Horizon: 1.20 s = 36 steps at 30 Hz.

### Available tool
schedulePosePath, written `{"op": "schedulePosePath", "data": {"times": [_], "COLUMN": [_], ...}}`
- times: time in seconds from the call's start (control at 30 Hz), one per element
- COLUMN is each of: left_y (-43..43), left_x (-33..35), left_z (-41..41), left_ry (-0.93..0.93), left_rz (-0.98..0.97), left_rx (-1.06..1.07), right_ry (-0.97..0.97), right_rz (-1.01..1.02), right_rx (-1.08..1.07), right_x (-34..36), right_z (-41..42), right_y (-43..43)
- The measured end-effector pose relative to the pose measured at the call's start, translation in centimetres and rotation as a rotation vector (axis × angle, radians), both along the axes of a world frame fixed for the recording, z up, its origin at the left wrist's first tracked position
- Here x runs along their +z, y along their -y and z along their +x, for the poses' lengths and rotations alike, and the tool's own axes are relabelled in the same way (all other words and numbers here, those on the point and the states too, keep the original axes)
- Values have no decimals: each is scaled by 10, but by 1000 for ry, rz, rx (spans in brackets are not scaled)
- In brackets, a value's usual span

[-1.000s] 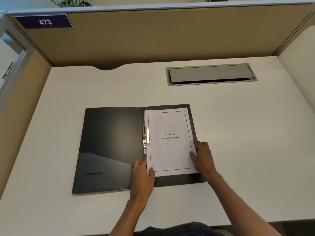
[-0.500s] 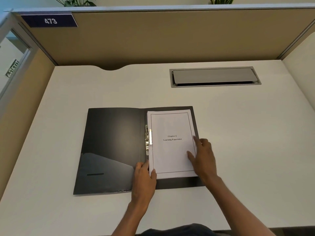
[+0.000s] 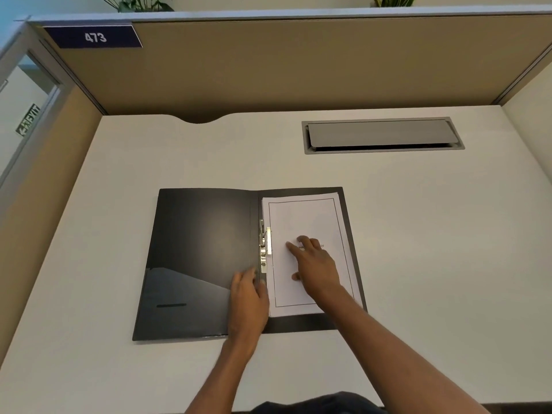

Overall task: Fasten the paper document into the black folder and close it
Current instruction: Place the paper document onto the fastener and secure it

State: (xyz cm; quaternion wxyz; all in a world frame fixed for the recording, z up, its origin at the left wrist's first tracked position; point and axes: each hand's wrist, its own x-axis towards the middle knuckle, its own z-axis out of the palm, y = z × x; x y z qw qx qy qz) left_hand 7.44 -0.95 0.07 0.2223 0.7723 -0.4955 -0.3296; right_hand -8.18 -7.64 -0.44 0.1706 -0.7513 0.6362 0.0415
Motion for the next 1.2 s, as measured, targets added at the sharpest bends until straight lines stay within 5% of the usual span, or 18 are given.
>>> {"op": "schedulePosePath", "data": {"times": [0.33, 1.2], "left_y": [126, 139], "left_x": [2, -13], "left_z": [17, 19], "left_ry": [-121, -63], "left_rz": [-55, -143], "left_rx": [-63, -137], "right_ry": [-48, 21], "right_rz": [50, 45], "right_rx": [5, -4], "right_x": [5, 9], "right_z": [5, 7], "right_y": [1, -4]}}
